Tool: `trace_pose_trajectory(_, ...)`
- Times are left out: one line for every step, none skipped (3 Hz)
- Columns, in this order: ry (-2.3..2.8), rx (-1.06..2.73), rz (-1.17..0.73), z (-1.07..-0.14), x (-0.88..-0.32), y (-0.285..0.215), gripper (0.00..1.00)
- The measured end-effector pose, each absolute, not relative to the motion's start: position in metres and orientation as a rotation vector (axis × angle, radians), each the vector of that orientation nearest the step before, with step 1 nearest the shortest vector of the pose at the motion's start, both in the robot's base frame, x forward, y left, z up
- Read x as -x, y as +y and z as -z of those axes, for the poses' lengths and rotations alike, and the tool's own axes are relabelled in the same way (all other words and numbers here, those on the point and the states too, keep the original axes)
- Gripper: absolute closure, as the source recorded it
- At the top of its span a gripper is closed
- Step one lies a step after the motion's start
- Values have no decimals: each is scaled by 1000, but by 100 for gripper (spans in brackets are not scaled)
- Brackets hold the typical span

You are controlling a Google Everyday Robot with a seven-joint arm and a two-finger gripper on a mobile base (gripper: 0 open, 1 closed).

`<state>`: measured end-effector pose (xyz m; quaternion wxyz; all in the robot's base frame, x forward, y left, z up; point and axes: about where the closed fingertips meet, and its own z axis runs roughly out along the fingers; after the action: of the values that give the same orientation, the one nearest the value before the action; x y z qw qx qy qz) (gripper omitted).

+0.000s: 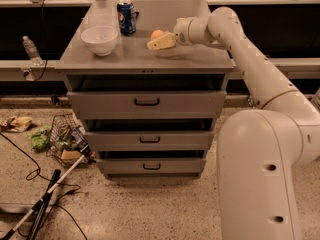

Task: Pick orange

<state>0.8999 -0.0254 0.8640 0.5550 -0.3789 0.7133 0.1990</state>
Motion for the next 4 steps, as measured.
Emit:
trace_pose_trajectory(1681, 924, -496, -856, -903, -13, 18)
trace_pose_trajectory(1682, 941, -512, -851, -903, -7, 36)
trace_pose_trajectory(1681, 951, -527, -849, -902, -4, 60)
trace_pose_trajectory(1656, 959, -549, -855, -897, -2, 83)
